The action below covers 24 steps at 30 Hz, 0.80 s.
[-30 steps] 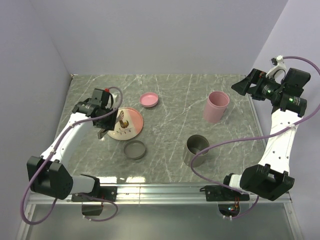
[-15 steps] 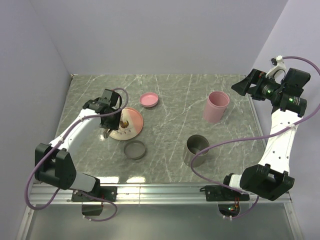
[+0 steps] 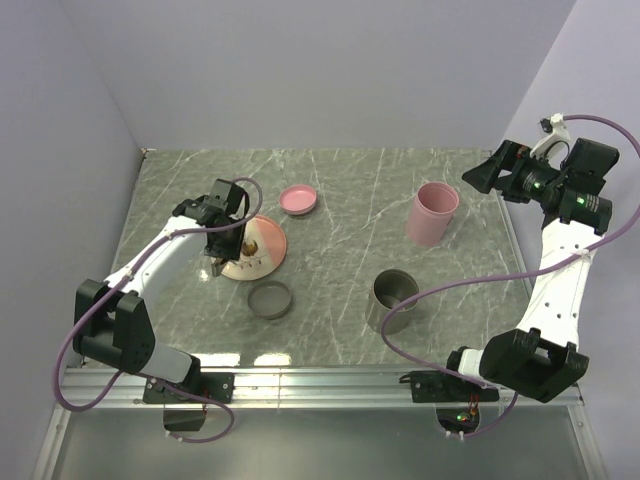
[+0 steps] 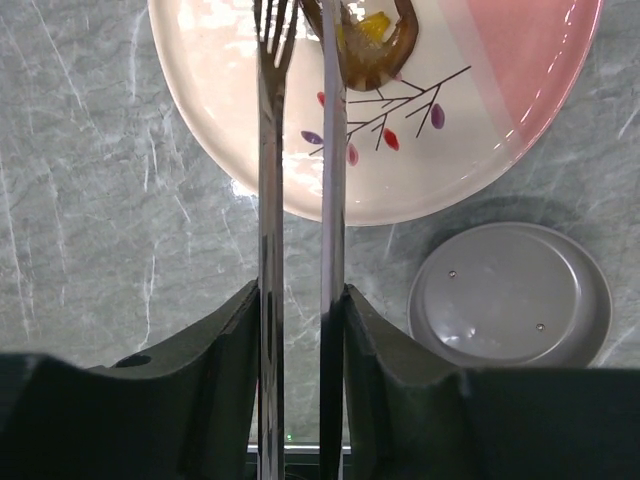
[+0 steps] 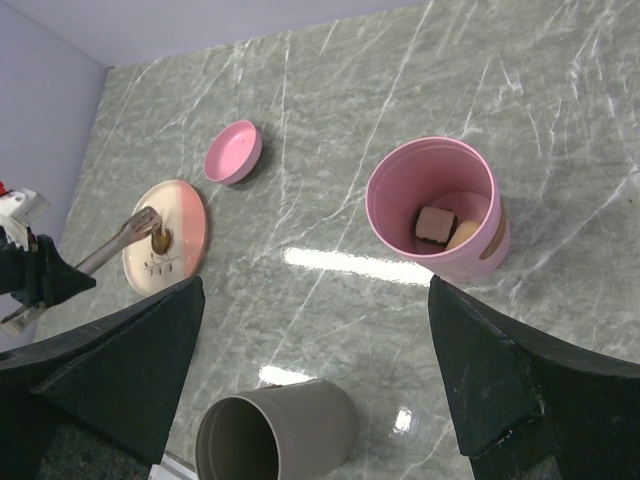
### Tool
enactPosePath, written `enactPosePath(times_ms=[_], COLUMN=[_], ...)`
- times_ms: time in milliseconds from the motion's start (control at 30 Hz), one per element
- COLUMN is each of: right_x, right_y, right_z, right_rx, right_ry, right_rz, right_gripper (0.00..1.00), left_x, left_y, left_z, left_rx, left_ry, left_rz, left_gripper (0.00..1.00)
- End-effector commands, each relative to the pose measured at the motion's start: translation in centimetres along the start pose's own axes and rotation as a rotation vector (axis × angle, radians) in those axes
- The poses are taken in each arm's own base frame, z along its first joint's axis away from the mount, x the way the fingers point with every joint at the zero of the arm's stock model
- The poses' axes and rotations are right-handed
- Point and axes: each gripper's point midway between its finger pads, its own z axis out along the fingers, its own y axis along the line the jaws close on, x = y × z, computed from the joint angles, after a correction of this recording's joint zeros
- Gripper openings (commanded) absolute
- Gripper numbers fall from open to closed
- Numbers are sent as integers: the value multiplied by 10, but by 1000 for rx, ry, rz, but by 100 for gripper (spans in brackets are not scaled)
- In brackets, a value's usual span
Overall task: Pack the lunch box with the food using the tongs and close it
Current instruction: Pick up the fake food from the plate.
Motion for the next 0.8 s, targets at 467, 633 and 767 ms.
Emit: enactPosePath(times_ms=[467,633,767], right_x=[-11,-12,-14], right_y=[11,11,13], right_z=[-10,-9,-10], right_rx=[-1,-4,-9], right_ry=[-44,-44,-47], right_rz=[-57,-55,-52], right_gripper=[100,100,100], left_x=[-22,-29,-32], left_y=[-1,-1,1], left_z=[-7,-17,-25], left_rx=[-1,8,7], left_ry=[-61,-100,-125], left_rz=[-8,-4,2], left_gripper=[19,6,0])
